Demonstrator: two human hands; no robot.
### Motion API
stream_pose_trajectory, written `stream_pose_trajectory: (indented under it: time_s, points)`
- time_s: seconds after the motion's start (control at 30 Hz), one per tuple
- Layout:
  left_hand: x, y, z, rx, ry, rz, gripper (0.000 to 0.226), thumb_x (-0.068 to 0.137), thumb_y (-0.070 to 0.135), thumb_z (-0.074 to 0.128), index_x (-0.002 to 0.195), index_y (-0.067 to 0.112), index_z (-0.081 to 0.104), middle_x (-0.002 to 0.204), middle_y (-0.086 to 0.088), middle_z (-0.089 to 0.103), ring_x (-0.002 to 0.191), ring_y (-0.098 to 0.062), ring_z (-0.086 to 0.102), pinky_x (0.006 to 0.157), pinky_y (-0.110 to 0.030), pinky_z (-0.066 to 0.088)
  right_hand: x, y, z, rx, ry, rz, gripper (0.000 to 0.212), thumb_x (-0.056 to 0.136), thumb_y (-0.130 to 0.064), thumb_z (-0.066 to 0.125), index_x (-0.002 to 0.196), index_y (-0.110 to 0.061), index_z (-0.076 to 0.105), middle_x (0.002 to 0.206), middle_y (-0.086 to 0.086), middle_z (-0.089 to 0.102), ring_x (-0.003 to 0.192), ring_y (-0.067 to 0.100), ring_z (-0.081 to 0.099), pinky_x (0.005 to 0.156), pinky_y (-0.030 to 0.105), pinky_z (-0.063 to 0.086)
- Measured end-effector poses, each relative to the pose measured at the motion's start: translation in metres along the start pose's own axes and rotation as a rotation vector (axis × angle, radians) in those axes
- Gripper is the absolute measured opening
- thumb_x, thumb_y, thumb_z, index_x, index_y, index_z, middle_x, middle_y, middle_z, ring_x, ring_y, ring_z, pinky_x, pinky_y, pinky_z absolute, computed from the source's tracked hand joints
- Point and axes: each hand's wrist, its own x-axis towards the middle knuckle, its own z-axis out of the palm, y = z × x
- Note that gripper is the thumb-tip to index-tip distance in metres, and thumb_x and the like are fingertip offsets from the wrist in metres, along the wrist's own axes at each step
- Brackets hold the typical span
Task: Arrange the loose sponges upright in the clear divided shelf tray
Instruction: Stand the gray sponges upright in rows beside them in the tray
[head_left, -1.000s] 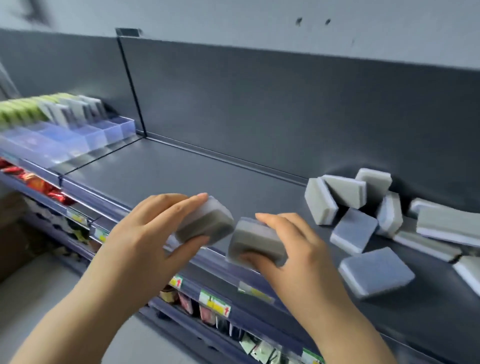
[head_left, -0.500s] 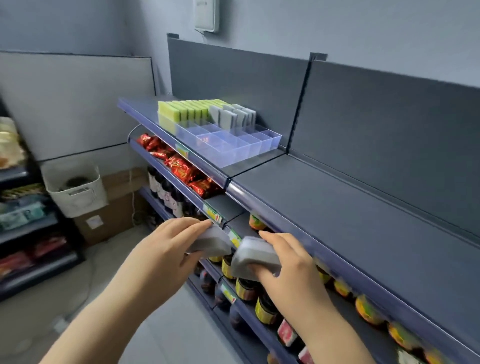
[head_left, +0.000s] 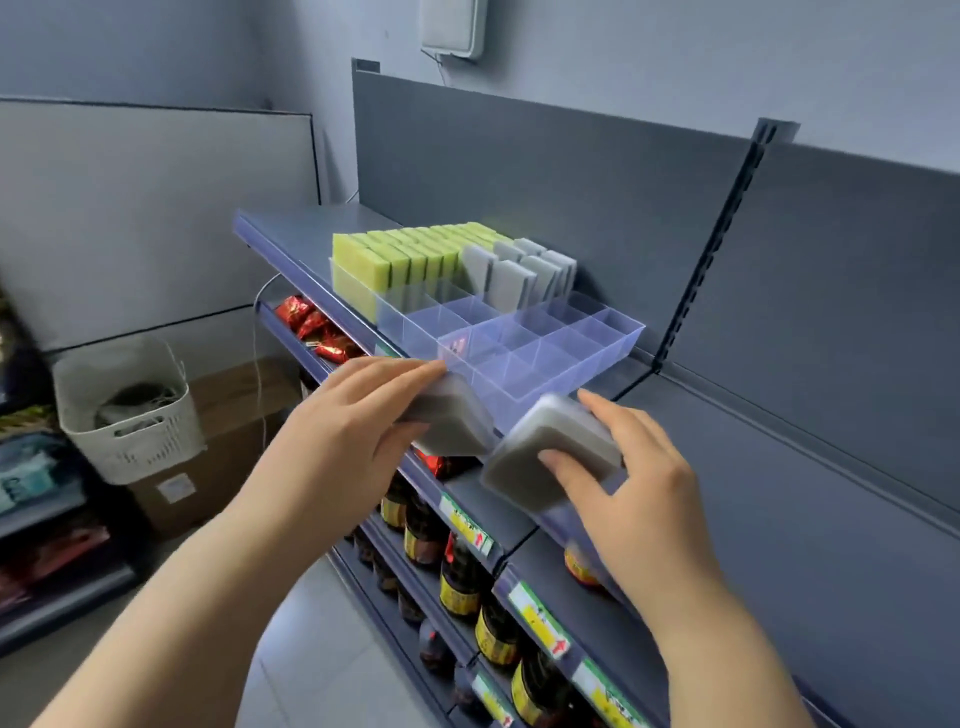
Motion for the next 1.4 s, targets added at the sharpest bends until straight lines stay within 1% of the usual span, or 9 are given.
stream_pose_trajectory:
  time_s: [0.1, 0.27, 0.4, 0.57, 0.7, 0.87, 1.03, 1.23, 1.4]
  points:
    - [0.039, -0.036, 0.006, -0.053, 0.117, -0.022, 0.043, 0.079, 0.008, 0.061, 0.122, 0.003, 0.059, 0.115, 0.0, 0.057, 0.108, -0.017, 0.05, 0.097, -0.017, 0.035, 0.055, -0.002, 0.013, 0.052, 0.045, 0.005, 0.05, 0.073, -0.035, 0.068, 0.121, -0.025, 0.057, 0.109, -0.014, 0.057, 0.096, -0.008, 0.049, 0.077, -0.002, 0.034]
    - [0.079, -0.096, 0.018, -0.059, 0.239, -0.084, 0.043, 0.078, 0.005, 0.061, 0.121, -0.001, 0.058, 0.116, -0.001, 0.052, 0.107, -0.02, 0.052, 0.094, -0.024, 0.041, 0.124, -0.005, 0.041, 0.126, 0.086, 0.049, 0.047, 0.069, -0.046, 0.059, 0.114, -0.033, 0.053, 0.108, -0.017, 0.057, 0.1, -0.007, 0.05, 0.077, 0.001, 0.038]
    - [0.096, -0.134, 0.03, -0.116, 0.243, -0.161, 0.041, 0.083, 0.008, 0.062, 0.122, 0.0, 0.056, 0.117, -0.002, 0.052, 0.107, -0.017, 0.051, 0.095, -0.006, 0.035, 0.153, -0.003, 0.066, 0.096, 0.116, 0.061, 0.044, 0.069, -0.042, 0.06, 0.112, -0.034, 0.053, 0.107, -0.022, 0.054, 0.099, -0.01, 0.049, 0.075, -0.002, 0.037]
    - [0.123, -0.186, 0.046, -0.172, 0.226, -0.158, 0.043, 0.083, 0.006, 0.063, 0.124, 0.0, 0.055, 0.116, 0.001, 0.052, 0.104, -0.014, 0.05, 0.093, -0.002, 0.03, 0.175, -0.003, 0.09, -0.003, 0.186, 0.116, 0.041, 0.074, -0.038, 0.062, 0.113, -0.037, 0.051, 0.108, -0.027, 0.053, 0.101, -0.009, 0.05, 0.08, 0.005, 0.041]
    - [0.156, -0.228, 0.056, -0.265, 0.178, -0.081, 0.042, 0.085, 0.008, 0.061, 0.126, 0.001, 0.054, 0.113, 0.003, 0.052, 0.099, 0.002, 0.044, 0.091, 0.003, 0.027, 0.189, -0.01, 0.115, -0.1, 0.298, 0.196, 0.043, 0.078, -0.039, 0.067, 0.118, -0.037, 0.052, 0.115, -0.015, 0.056, 0.107, 0.003, 0.052, 0.088, 0.02, 0.041]
    - [0.195, -0.282, 0.07, -0.409, 0.09, 0.012, 0.041, 0.087, 0.015, 0.059, 0.127, 0.005, 0.055, 0.114, 0.007, 0.052, 0.101, 0.003, 0.045, 0.087, 0.004, 0.028, 0.212, -0.025, 0.15, -0.2, 0.438, 0.31, 0.041, 0.082, -0.024, 0.062, 0.121, -0.033, 0.052, 0.113, -0.017, 0.054, 0.105, 0.002, 0.05, 0.089, 0.023, 0.041]
    - [0.216, -0.321, 0.085, -0.53, 0.011, 0.072, 0.045, 0.083, 0.016, 0.057, 0.127, 0.008, 0.055, 0.114, 0.01, 0.053, 0.101, 0.004, 0.045, 0.086, 0.004, 0.028, 0.216, -0.039, 0.186, -0.279, 0.585, 0.395, 0.043, 0.082, -0.016, 0.062, 0.12, -0.034, 0.051, 0.11, -0.029, 0.048, 0.106, 0.002, 0.048, 0.084, 0.012, 0.034]
    - [0.234, -0.329, 0.105, -0.645, -0.075, 0.145, 0.044, 0.084, 0.017, 0.056, 0.127, 0.01, 0.055, 0.114, 0.012, 0.053, 0.103, 0.007, 0.044, 0.087, 0.004, 0.026, 0.211, -0.047, 0.205, -0.301, 0.714, 0.478, 0.046, 0.076, -0.035, 0.054, 0.122, -0.035, 0.048, 0.116, -0.016, 0.055, 0.105, 0.003, 0.051, 0.078, 0.005, 0.036]
    - [0.244, -0.325, 0.119, -0.683, -0.102, 0.195, 0.045, 0.083, 0.017, 0.058, 0.127, 0.011, 0.055, 0.114, 0.013, 0.053, 0.1, 0.008, 0.044, 0.086, 0.005, 0.027, 0.214, -0.041, 0.204, -0.311, 0.745, 0.513, 0.046, 0.076, -0.035, 0.053, 0.121, -0.037, 0.046, 0.118, -0.015, 0.055, 0.107, 0.007, 0.052, 0.083, 0.017, 0.038]
